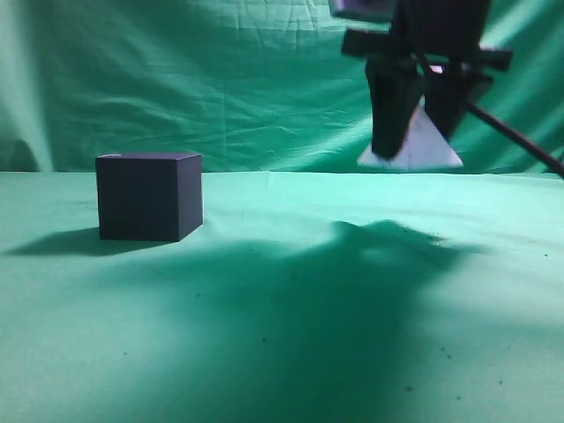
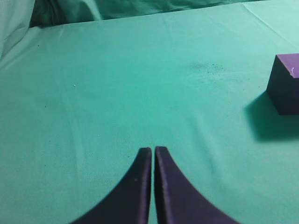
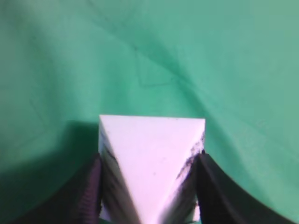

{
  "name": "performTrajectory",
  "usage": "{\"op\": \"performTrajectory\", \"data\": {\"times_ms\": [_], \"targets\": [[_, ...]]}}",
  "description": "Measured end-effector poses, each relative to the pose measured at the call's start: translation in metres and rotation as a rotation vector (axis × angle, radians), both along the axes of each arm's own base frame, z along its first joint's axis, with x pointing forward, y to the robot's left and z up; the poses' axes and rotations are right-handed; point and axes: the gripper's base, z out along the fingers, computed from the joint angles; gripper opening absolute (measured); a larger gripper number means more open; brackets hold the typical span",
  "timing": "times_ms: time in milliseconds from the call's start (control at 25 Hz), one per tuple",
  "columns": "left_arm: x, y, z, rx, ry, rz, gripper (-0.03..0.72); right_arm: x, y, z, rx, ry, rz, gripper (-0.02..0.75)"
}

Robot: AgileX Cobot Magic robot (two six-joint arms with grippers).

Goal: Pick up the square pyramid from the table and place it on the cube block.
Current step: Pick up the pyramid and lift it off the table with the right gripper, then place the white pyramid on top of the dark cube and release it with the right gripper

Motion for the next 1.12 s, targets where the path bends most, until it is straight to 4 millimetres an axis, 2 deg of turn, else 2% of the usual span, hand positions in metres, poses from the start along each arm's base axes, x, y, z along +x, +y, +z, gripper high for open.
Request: {"op": "performTrajectory", "data": {"times_ms": [160,240,400,520,600,720,760,840,960,1120], "targets": [[0.0,0.0,0.0,0.0,0.0,0.0,0.0,0.011,0.01,0.042,0.031,-0.025,0.009,0.375],[0.0,0.0,0.0,0.0,0.0,0.0,0.0,0.009,0.022,0.062,0.043,-0.046,0.041,0.375],[0.0,0.0,0.0,0.0,0.0,0.0,0.0,-0.01,0.066,0.094,0.084,-0.098,0.161,0.375],[0.0,0.0,0.0,0.0,0.0,0.0,0.0,-0.028,0.1,0.104,0.111,-0.121,0.255,0.375],[0.0,0.0,0.0,0.0,0.0,0.0,0.0,-0.037,0.122,0.102,0.117,-0.122,0.306,0.375],[0.0,0.0,0.0,0.0,0.0,0.0,0.0,-0.044,0.152,0.087,0.106,-0.107,0.369,0.375],[0.0,0.0,0.0,0.0,0.0,0.0,0.0,-0.043,0.159,0.08,0.098,-0.098,0.381,0.335],[0.0,0.0,0.0,0.0,0.0,0.0,0.0,-0.041,0.173,0.066,0.089,-0.085,0.397,0.347],[0.0,0.0,0.0,0.0,0.0,0.0,0.0,-0.035,0.184,0.049,0.069,-0.075,0.405,0.347],[0.0,0.0,0.0,0.0,0.0,0.0,0.0,-0.028,0.188,0.034,0.022,-0.079,0.412,0.347]]}}
